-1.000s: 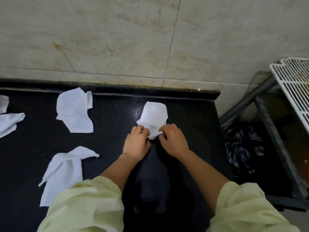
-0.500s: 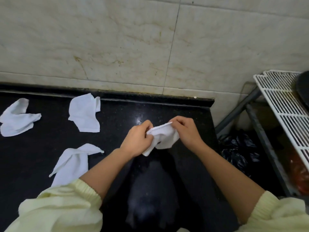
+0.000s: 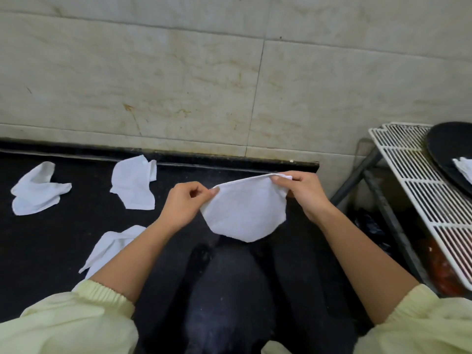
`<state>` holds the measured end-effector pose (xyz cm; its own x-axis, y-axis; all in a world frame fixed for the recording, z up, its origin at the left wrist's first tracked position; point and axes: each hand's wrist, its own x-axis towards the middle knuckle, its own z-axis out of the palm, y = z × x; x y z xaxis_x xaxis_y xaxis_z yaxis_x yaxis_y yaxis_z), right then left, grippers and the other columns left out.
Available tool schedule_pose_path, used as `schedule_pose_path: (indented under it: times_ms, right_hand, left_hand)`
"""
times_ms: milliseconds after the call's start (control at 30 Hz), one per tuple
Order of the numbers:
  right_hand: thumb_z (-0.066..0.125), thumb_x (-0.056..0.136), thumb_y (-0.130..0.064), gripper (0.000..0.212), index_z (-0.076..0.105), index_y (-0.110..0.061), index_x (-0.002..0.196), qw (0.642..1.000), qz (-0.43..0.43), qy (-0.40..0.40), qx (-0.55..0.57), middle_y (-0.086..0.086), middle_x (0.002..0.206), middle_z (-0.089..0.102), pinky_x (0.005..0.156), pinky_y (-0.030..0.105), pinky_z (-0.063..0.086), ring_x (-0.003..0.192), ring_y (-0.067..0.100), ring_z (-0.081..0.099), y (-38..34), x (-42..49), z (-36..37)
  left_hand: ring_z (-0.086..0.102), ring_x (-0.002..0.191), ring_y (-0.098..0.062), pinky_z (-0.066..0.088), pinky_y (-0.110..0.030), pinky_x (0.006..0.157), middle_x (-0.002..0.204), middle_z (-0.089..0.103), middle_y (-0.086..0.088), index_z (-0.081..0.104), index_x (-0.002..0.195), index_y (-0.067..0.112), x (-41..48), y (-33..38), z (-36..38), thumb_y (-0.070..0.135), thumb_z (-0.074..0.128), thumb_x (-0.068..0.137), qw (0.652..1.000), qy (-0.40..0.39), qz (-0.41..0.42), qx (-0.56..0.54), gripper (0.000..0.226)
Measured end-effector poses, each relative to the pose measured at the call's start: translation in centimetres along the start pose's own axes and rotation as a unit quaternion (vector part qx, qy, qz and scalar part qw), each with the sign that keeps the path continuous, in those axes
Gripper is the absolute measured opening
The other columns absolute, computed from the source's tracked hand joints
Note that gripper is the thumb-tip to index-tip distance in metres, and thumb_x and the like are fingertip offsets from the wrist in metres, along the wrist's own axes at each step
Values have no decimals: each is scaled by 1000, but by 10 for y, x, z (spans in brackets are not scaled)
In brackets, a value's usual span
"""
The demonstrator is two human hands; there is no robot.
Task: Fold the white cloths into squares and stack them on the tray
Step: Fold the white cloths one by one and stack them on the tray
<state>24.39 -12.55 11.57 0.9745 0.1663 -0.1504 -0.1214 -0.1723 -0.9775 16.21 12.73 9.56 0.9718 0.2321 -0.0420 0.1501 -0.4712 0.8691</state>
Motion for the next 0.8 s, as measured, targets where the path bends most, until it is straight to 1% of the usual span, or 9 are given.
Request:
schedule_pose_path:
  times_ms: [100,200,300,367,467,533,633,700,800]
  right_hand:
    - [70,86,-16,8,77,-15,90,999,8,-15,40,0,89,76,78,27,53,86,11,71,-5,3,-7]
    - [70,86,-18,14,76,-13,98,998,12,-40,38,1,96,75,82,27,51,91,11,69,-5,6,-16]
    - [69,85,-14,13,75,-10,96,994,38,-90,41,3,94,74,82,26,51,91,13,68,1,4,-26]
    - [69,83,-9,13,74,-7,94,988,76,-128,32,6,94,74,83,26,53,92,17,68,11,0,-31]
    - [71,78,-6,15,74,0,91,974,137,-181,4,10,91,74,75,21,55,87,17,69,35,-13,-33]
    - [76,71,-12,22,75,1,88,961,180,-209,-24,13,91,73,79,25,56,87,19,69,53,-24,-32]
    - [79,69,-14,27,75,3,90,937,241,-249,-39,19,97,72,86,31,55,93,25,68,83,-40,-31]
    - [78,71,-12,19,77,-1,85,926,269,-260,-42,18,96,73,87,32,55,95,26,68,99,-48,-28]
    - [75,79,-12,13,77,-3,88,916,287,-276,-51,15,99,74,87,32,55,97,24,69,114,-52,-24]
  left_hand:
    - [53,61,-9,42,-27,62,70,68,-5,67,68,13,3,7,-10,41,74,80,999,14,14,-43,31]
    - [55,61,-8,43,-25,63,67,68,2,69,68,21,4,15,-21,33,80,73,999,5,29,-21,18]
    - [58,65,-10,45,-26,67,71,70,-7,71,71,21,-1,16,-28,28,83,71,999,-26,24,11,14]
    - [54,61,-7,41,-23,63,65,67,-8,73,70,20,-10,16,-31,25,84,69,997,-72,2,12,13]
    - [48,45,2,36,-10,50,52,62,5,75,72,10,-25,7,-31,18,85,68,984,-171,-50,14,14]
    - [54,54,0,40,-12,57,59,67,2,76,71,10,-34,-7,-28,19,87,64,969,-231,-83,14,16]
    - [57,66,-9,46,-19,66,68,67,-5,77,69,14,-44,-33,-20,32,87,54,946,-301,-123,24,26]
    - [62,70,-9,52,-21,69,72,67,-6,78,74,13,-50,-46,-13,27,88,58,929,-332,-163,20,23]
    - [67,77,-10,56,-22,73,80,72,-7,77,84,7,-56,-63,-4,11,84,70,912,-351,-214,12,16]
